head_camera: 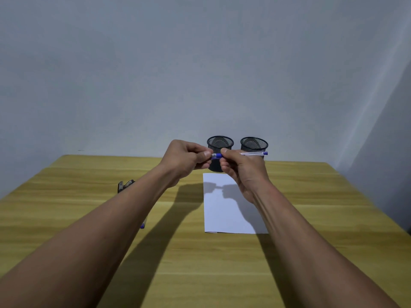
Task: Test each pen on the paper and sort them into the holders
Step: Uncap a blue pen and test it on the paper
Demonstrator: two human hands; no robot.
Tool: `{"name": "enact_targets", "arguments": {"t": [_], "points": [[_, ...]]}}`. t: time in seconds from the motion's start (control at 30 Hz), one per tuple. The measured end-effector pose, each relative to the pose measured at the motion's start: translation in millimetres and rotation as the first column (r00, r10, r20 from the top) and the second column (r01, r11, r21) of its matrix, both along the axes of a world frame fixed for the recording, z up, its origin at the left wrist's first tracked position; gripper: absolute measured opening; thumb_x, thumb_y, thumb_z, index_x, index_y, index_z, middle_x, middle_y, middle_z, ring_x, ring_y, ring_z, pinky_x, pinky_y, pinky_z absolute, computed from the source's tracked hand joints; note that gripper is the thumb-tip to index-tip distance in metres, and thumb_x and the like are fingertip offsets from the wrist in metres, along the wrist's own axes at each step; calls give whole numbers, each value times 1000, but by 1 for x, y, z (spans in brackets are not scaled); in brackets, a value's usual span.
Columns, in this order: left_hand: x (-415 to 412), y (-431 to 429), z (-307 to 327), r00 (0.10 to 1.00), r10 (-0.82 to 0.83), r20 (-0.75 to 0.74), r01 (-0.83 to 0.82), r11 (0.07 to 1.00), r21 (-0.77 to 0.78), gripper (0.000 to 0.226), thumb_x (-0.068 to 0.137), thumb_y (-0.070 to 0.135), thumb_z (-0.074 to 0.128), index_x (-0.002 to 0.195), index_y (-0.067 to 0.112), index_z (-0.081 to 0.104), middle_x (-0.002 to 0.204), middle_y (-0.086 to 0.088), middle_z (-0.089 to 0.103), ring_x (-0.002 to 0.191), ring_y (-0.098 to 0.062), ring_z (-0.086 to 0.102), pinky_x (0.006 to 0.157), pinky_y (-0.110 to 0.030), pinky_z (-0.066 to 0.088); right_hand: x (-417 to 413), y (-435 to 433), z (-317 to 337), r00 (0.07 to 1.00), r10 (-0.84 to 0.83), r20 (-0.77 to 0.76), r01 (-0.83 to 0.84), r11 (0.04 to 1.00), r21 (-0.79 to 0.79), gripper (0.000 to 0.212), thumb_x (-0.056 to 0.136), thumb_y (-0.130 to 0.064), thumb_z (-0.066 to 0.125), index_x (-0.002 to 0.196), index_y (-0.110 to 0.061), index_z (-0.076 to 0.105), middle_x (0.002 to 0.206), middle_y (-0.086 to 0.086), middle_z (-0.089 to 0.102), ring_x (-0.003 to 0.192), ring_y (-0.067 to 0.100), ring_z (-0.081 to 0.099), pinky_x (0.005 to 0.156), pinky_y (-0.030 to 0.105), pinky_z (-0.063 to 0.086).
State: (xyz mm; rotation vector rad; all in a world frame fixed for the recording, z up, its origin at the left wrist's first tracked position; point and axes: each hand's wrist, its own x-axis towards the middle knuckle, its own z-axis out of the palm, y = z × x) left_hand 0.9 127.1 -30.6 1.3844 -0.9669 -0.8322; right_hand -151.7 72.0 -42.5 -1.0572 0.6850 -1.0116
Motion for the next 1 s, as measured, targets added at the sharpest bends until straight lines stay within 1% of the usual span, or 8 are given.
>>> {"name": "enact_targets", "arguments": {"t": [0.17,0.3,0.4,0.57,0.67,0.73,0.83,1.0], "points": [[25,4,1,997,83,-8,-82,995,58,15,93,4,66,92,-10,71,77,-16,68,62,-18,66,63,-25,60,-17,-16,-8,994,-94,64,88,993,82,10,91,-2,72,82,-1,68,56,4,65,45,6,59,51,13,55],[34,7,-13,994,62,89,-68,995,71,11,90,1,69,90,-9,73,78,-16,70,68,-19,68,68,-26,61,-27,-21,-27,996,-83,-18,84,994,72,8,93,-6,73,88,0,69,60,4,66,49,7,61,54,16,57],[29,-8,-27,983,103,151,-118,989,91,7,84,-1,71,78,-1,76,80,-12,72,70,-21,66,75,-33,62,-17,-18,-38,990,-65,-123,69,997,23,12,94,-9,72,96,3,72,68,7,67,55,8,63,55,19,58],[38,-40,-48,944,176,279,-226,961,158,12,77,5,77,78,17,79,76,3,72,64,-8,57,62,-21,44,-3,-24,-51,974,-92,-207,91,996,-17,10,96,-10,69,102,-3,74,77,10,70,63,13,66,58,26,59],[40,-63,-60,924,185,334,-258,947,190,14,80,4,76,75,17,78,87,1,76,81,-12,66,65,-22,49,11,-27,-63,978,-86,-192,89,996,4,11,98,-10,65,97,-7,75,79,11,72,71,18,68,66,30,59],[38,-74,-67,911,158,381,-252,944,212,15,78,5,77,72,18,78,84,0,77,80,-14,69,65,-22,53,13,-29,-71,979,-81,-188,88,996,29,12,100,-9,64,94,-7,74,81,15,71,73,19,68,67,27,59],[36,-83,-78,877,107,469,-242,941,238,13,74,10,80,69,22,79,80,4,77,83,-15,69,77,-27,56,10,-32,-75,969,-103,-223,114,993,39,12,100,-10,65,94,-6,74,80,15,72,71,17,69,66,23,61],[36,-91,-86,841,75,535,-244,936,253,8,79,17,78,78,23,82,82,5,76,92,-15,67,89,-35,56,4,-37,-82,964,-121,-237,136,989,50,15,99,-12,66,99,0,75,80,15,72,72,19,68,65,25,61]]}}
